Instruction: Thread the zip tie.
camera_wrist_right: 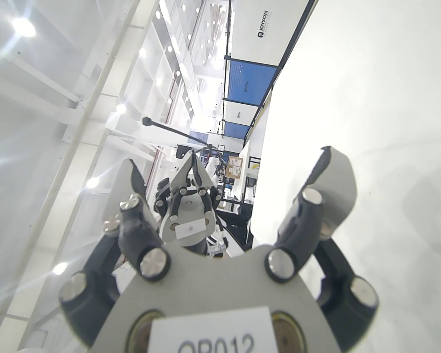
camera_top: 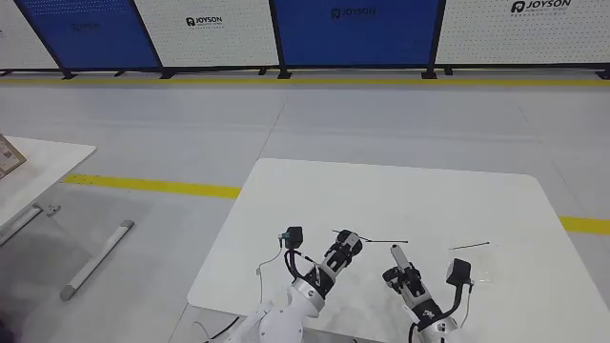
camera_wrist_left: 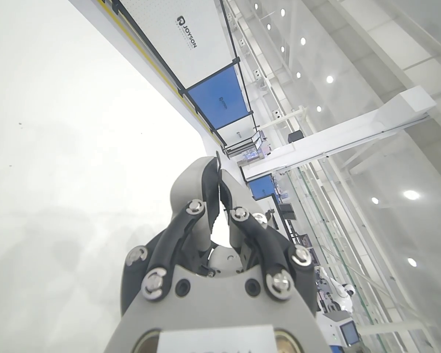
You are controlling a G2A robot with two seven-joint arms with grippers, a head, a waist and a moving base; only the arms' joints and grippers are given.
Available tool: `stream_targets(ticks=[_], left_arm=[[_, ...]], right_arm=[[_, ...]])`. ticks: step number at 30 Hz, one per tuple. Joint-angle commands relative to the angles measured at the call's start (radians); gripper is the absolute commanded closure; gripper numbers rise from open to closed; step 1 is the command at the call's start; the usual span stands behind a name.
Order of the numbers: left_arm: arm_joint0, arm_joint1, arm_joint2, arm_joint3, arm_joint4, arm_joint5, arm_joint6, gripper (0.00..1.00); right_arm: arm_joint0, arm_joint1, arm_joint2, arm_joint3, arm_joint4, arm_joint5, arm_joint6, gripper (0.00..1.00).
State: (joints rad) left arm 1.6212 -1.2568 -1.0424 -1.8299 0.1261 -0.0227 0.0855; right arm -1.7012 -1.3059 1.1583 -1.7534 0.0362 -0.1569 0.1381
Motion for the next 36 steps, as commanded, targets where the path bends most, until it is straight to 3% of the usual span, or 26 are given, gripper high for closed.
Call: stream_targets(ticks=[1,19,26,29,36], left_arm=[[0.0,0.0,0.0,0.0,0.0,0.0,0.0,1.0],[0.0,0.0,0.0,0.0,0.0,0.0,0.0,1.0],[0.0,0.0,0.0,0.0,0.0,0.0,0.0,1.0],[0.0,0.0,0.0,0.0,0.0,0.0,0.0,1.0],[0.0,0.0,0.0,0.0,0.0,0.0,0.0,1.0]], right_arm=[[0.0,0.0,0.0,0.0,0.0,0.0,0.0,0.0],[0.0,0.0,0.001,0.001,-0.002,0.001,-0.002,0.0],[-0.012,0.01,0.022,-0.056,-0.186,0.029,-0.037,0.0],[-0.034,0.018,0.041,-0.093,-0.314,0.053,-0.055,0.0],[-0.038,0.021,0.047,-0.102,-0.332,0.066,-0.045,0.0]])
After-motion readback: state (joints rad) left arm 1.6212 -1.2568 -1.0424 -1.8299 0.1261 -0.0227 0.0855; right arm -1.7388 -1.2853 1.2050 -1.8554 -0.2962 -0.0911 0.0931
